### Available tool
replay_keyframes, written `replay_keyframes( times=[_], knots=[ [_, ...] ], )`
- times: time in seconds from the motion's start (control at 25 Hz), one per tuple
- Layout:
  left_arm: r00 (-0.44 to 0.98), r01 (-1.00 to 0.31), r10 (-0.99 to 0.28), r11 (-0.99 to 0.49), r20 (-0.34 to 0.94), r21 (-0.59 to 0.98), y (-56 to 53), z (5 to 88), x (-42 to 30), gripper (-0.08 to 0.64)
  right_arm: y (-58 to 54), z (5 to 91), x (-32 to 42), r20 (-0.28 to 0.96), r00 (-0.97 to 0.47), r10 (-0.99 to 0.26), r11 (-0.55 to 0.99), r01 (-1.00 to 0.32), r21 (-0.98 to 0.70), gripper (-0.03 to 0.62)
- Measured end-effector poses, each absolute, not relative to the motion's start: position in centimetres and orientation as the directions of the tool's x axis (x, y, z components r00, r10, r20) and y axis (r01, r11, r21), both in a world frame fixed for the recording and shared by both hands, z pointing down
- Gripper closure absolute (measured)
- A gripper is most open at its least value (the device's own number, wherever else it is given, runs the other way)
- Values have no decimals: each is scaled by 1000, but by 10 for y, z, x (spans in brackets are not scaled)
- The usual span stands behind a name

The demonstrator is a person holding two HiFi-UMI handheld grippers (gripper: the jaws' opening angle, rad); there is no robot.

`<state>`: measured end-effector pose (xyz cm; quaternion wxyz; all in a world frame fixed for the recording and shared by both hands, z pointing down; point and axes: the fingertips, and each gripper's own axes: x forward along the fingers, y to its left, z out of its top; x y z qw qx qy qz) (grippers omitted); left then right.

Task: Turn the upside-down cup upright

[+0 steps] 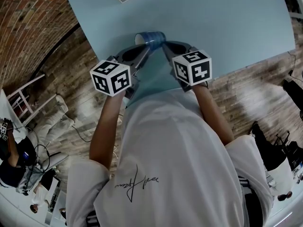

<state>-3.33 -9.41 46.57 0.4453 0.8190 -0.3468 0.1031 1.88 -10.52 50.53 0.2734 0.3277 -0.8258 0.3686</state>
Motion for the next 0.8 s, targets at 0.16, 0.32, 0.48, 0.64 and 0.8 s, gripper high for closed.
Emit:
replay_keyframes(
  times=[0.16,0.32,0.48,0.64,0.8],
  knots=[
    [739,-659,-476,-367,476,656,-95,465,-31,532,-106,506,20,695,-633,-341,511,-745,-428,572],
    [742,-657,-476,-372,473,656,-94,463,-29,532,-106,506,21,697,-629,-345,510,-749,-423,572],
    [744,-656,-474,-383,471,651,-95,461,-23,532,-107,507,25,698,-624,-350,505,-753,-421,572],
    [746,-655,-471,-395,471,644,-94,459,-17,532,-107,507,30,700,-620,-354,500,-758,-419,572],
    [747,-655,-472,-400,469,641,-95,458,-14,532,-107,508,31,699,-619,-358,498,-760,-417,572]
  ],
)
